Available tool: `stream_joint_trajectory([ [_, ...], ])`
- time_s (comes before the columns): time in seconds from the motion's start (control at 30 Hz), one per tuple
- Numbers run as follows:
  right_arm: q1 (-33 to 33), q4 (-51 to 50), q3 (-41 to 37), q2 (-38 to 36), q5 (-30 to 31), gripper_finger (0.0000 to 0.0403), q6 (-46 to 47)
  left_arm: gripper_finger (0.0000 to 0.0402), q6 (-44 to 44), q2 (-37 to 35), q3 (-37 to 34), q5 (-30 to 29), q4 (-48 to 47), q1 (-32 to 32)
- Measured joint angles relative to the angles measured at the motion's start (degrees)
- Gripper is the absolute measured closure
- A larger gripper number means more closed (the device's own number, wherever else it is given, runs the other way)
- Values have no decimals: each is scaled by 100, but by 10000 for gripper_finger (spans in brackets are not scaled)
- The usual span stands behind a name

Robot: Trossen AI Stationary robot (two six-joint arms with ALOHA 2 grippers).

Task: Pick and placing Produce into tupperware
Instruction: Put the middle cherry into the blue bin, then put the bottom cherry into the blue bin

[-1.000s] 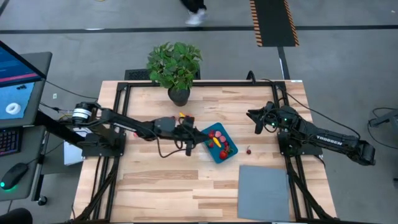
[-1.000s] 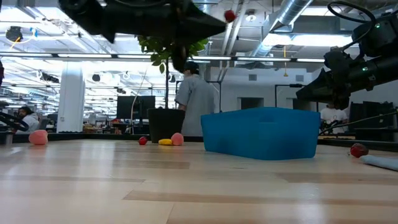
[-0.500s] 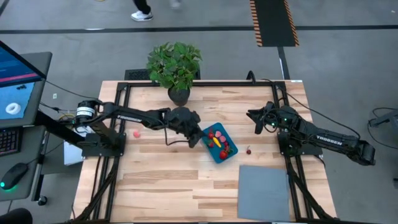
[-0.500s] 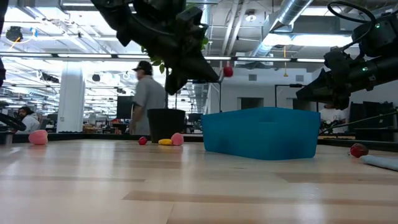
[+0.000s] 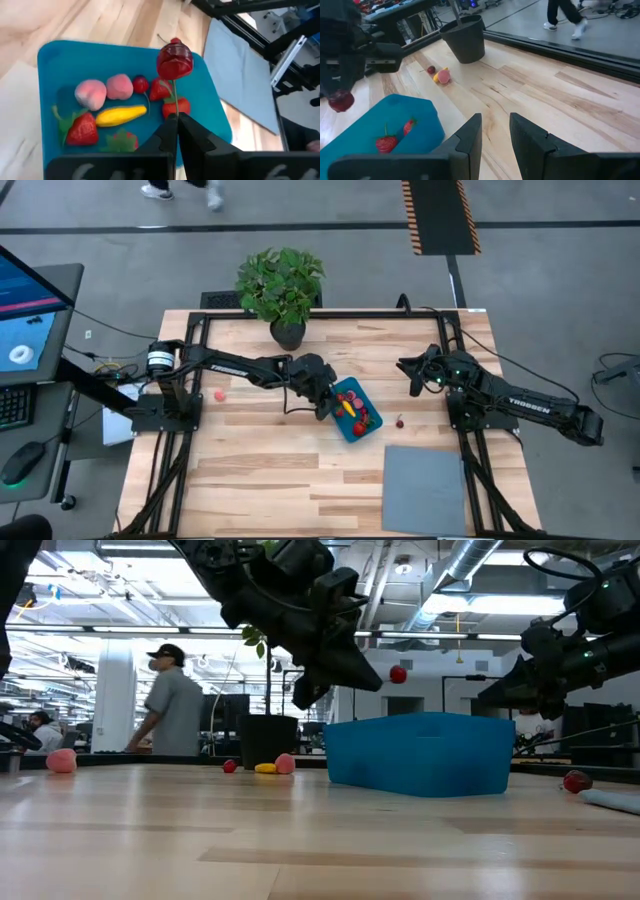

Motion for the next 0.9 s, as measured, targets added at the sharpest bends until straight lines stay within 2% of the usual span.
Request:
stream_joint_trajectory([
  [0.13,2,-15,0,0,0,280,0,401,33,-3,46,66,-288,0],
  [0.3,2,-50,0,0,0,280,0,397,242,-8,44,-134,-470,0],
  [0.53,2,-52,0,0,0,280,0,325,602,-8,44,-386,-426,-9],
  [0.67,2,-55,0,0,0,280,0,286,641,-8,44,119,-187,52],
  [0.77,2,-57,0,0,0,280,0,270,668,-55,44,394,270,57],
  [0.9,1,-61,0,0,0,280,0,269,907,-460,35,201,492,52],
])
